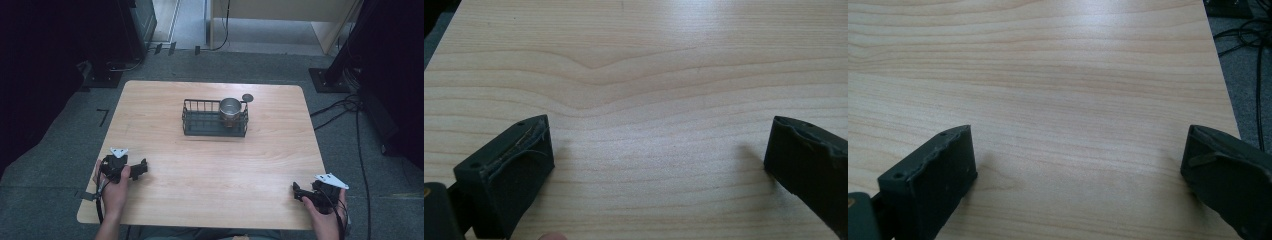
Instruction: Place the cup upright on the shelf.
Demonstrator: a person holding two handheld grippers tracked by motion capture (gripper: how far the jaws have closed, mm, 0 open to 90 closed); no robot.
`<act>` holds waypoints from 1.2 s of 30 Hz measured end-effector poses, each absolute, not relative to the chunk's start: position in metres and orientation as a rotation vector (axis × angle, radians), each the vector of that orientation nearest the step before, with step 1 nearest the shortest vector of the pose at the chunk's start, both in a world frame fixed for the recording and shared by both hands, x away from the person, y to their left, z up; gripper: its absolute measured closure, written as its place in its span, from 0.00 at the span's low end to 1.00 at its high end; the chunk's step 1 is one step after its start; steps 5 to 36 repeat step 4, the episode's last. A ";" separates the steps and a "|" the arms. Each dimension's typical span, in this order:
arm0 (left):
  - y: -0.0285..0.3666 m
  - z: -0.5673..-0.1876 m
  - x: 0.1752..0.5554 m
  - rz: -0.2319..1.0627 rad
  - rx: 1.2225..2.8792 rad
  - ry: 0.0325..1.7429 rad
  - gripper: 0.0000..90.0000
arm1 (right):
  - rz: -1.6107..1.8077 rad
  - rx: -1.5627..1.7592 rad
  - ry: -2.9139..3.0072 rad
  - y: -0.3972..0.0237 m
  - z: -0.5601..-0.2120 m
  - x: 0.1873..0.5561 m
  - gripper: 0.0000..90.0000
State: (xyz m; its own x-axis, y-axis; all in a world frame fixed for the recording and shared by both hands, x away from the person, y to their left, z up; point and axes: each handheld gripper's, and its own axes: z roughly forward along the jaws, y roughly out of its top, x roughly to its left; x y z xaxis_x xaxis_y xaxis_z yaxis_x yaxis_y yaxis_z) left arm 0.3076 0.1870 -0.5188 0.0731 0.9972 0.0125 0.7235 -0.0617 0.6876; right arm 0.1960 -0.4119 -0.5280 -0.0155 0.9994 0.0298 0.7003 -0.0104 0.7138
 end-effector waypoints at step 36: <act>0.187 -0.519 0.308 0.691 1.840 1.702 0.00 | 0.773 1.761 1.767 -0.412 -0.528 0.196 0.01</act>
